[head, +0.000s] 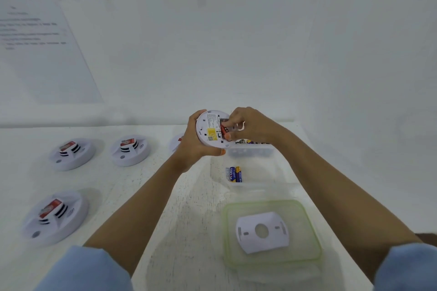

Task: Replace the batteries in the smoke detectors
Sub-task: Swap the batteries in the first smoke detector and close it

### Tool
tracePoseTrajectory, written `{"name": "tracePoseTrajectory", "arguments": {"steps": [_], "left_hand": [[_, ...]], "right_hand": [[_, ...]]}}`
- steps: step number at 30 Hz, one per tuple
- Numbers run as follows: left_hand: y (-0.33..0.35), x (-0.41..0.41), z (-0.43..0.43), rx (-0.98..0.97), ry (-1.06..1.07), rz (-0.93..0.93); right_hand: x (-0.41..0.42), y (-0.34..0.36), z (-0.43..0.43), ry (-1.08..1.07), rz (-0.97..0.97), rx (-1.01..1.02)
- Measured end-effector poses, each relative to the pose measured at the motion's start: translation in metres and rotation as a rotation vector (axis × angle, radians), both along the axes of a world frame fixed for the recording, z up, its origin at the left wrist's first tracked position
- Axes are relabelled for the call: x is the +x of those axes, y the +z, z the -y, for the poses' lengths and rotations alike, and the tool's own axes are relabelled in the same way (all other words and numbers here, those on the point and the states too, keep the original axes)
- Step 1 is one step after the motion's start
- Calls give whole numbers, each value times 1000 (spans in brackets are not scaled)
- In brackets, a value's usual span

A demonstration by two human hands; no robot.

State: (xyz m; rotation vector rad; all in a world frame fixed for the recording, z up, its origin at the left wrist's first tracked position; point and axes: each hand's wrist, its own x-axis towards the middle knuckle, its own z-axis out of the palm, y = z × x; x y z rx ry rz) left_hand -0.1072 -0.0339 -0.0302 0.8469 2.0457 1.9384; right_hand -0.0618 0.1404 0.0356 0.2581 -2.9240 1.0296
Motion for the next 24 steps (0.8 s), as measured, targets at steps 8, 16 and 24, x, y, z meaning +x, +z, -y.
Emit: {"name": "tracePoseTrajectory", "arguments": {"steps": [8,16,24], "left_hand": [[5,3,-2,25,-38,20],[7,-6,-4,53,-17,5],[-1,-21,2,18,3,-8]], "right_hand": [[-2,-14,-2,-95,-113,-357],[-10,-22,5,-123,-195,-488],[-32,-22,-11,-260,30,-390]]}}
